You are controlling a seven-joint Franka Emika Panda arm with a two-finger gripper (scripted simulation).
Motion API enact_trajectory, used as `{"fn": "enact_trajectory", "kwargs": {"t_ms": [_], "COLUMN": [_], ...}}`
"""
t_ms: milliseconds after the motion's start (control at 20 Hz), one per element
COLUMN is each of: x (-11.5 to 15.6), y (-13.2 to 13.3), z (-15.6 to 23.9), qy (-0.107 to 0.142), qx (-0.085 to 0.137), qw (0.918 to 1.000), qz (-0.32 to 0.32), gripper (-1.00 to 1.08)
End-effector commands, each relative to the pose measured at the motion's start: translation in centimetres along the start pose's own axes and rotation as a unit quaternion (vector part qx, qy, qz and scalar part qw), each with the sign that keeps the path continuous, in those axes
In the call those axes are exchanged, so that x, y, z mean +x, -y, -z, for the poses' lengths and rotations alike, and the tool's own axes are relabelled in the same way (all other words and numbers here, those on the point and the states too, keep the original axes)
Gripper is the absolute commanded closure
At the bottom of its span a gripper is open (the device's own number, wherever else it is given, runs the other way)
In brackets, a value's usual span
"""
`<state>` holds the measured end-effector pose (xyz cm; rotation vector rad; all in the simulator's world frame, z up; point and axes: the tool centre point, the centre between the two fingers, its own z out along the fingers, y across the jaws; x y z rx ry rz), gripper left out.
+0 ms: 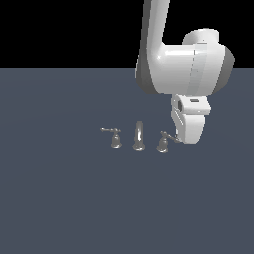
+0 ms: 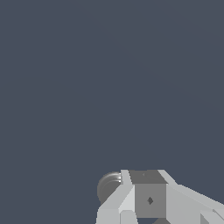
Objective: Turn on the faucet by rotating a designated handle.
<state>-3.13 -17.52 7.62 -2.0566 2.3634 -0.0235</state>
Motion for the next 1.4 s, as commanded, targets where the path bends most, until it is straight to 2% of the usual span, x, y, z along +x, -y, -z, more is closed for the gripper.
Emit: {"fn": "enact_trajectory", "kwargs": {"t_ms": [0,150,700,750,800,1250,1350], "x": [-0.3,0.2,-4.3,-4.3,-1.8,-8.0,-8.5], "y": [-1.6,-1.5,-4.0,-4.0,-4.0,-2.5,-2.4], "z": [0.1,0.0,0.1,0.1,0.0,0.1,0.1], "qy": [0.002,0.0,0.002,0.002,-0.002,0.001,0.002], "qx": [-0.008,-0.006,-0.008,-0.008,-0.009,-0.008,-0.008], "qw": [1.0,1.0,1.0,1.0,0.9998,1.0,1.0], "qz": [0.0,-0.004,-0.001,-0.001,-0.02,-0.002,-0.001], "gripper": [1.08,1.08,1.08,1.08,1.08,1.08,1.08]}}
